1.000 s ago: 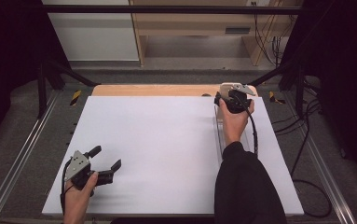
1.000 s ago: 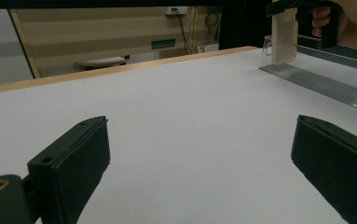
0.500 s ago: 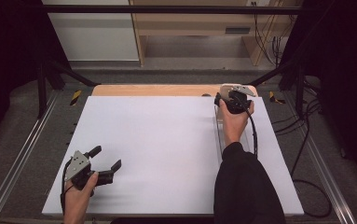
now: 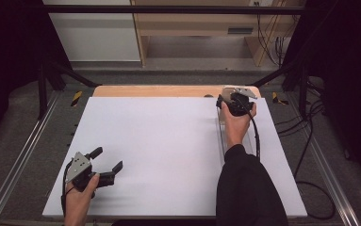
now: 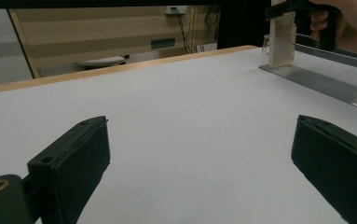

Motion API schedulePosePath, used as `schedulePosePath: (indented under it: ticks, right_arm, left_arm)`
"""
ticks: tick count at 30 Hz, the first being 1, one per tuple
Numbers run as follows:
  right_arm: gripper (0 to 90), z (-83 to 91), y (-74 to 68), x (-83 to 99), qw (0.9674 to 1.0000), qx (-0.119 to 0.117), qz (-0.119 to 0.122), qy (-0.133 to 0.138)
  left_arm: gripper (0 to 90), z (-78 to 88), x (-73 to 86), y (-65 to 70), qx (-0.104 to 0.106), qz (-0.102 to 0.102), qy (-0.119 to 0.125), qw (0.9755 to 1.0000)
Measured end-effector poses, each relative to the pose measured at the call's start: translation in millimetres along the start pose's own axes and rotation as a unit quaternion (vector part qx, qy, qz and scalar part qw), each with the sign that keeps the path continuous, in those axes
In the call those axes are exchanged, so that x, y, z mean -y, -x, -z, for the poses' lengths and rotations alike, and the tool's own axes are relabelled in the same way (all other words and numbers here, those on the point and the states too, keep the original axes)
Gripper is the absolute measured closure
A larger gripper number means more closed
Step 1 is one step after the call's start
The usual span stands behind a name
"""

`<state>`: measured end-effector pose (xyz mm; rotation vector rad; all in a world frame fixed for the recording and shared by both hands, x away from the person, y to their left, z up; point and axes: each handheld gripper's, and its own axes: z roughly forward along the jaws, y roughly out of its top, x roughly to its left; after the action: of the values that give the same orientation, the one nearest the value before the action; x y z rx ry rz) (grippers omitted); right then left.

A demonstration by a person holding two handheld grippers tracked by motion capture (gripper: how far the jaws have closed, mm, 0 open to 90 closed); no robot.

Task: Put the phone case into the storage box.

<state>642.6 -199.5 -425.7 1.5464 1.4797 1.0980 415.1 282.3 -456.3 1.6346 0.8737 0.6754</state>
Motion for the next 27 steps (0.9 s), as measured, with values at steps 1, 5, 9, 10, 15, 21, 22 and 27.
schedulePosePath:
  ticks: [1, 5, 9, 10, 15, 21, 22, 27]
  right_arm:
    - [10.9, -0.1, -0.1, 0.1, 1.0, 0.0, 0.0, 0.0]
    - [10.8, -0.3, -0.4, 1.4, 1.0, -0.001, 0.0, -0.001]
    - [10.8, -0.6, -0.5, 2.4, 1.0, 0.002, -0.002, 0.0]
    - [10.7, -0.6, -0.5, 2.3, 1.0, 0.002, -0.002, 0.0]
    - [10.6, -0.5, -0.1, 2.2, 1.0, 0.001, -0.002, 0.0]
    - [10.2, -0.1, -0.9, 2.1, 1.0, 0.002, 0.008, 0.0]
    - [10.2, -0.1, -1.0, 2.0, 1.0, 0.002, 0.009, 0.0]
    - [10.0, -0.1, -0.8, 2.1, 1.0, 0.002, 0.008, 0.0]
  left_arm:
    - [3.9, 0.0, -0.1, 0.1, 0.0, -0.001, 0.0, 1.0]
    - [3.9, -0.2, -0.1, 0.4, 0.0, -0.002, -0.001, 1.0]
    - [3.9, -0.1, -0.1, 0.3, 0.0, -0.002, 0.0, 1.0]
    - [3.9, -0.1, -0.1, 0.3, 0.0, -0.002, 0.0, 1.0]
    - [3.9, -0.3, -0.1, 0.4, 0.0, -0.002, 0.0, 1.0]
    - [3.9, -0.2, -0.1, 0.4, 0.0, -0.002, -0.001, 1.0]
    - [3.9, -0.2, -0.2, 0.4, 0.0, -0.002, -0.001, 1.0]
    - [3.9, -0.2, -0.2, 0.6, 0.0, -0.002, -0.001, 1.0]
